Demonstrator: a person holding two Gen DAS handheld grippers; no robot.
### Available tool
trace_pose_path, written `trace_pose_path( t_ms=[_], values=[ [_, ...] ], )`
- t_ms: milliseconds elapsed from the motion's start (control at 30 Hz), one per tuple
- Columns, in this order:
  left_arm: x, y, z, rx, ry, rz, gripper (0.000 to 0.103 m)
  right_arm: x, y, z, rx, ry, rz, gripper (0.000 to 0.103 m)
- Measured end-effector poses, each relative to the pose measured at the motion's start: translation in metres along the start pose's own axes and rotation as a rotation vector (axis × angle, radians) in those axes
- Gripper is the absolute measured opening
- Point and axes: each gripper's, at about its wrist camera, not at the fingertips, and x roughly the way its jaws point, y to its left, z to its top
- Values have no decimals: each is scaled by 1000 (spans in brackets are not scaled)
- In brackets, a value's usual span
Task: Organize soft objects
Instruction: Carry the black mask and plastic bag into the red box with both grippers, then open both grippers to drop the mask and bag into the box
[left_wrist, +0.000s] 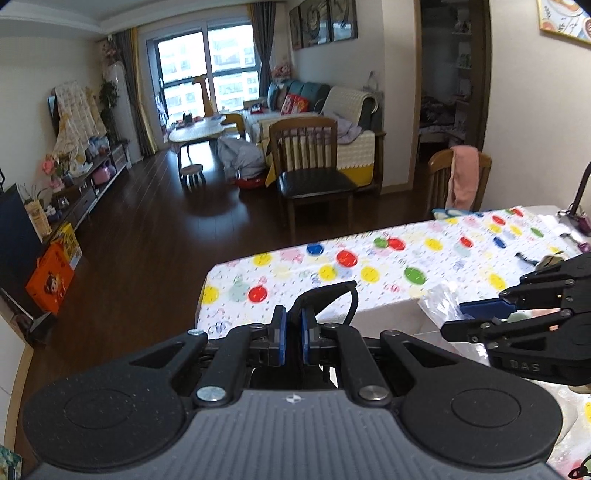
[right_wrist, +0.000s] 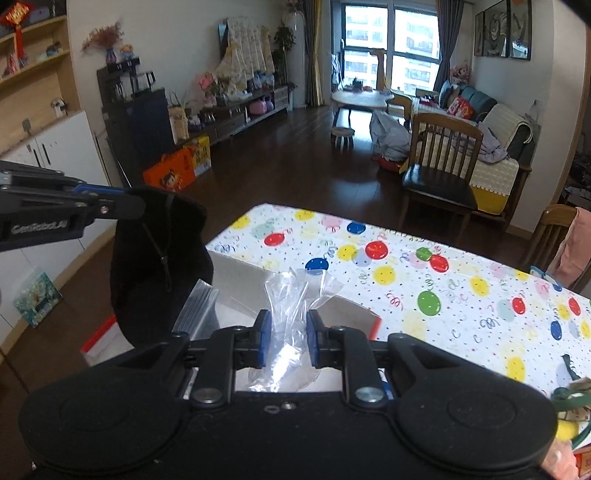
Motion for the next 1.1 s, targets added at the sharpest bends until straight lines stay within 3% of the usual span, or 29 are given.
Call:
trace_pose_path(
  t_ms=[233, 467, 900, 1100],
  values=[
    [42, 19, -18, -25, 83, -14, 8, 61, 12, 0, 7, 83, -37, 19],
    [81, 15, -39, -8, 164, -25, 8, 106, 17, -13, 2, 152, -69, 19],
    [122, 2, -68, 24, 273, -77, 8, 134, 37, -33, -53, 228, -86, 21],
    [129, -4, -79, 39, 316, -106, 8, 135, 36, -32, -39, 252, -89, 28]
  ],
)
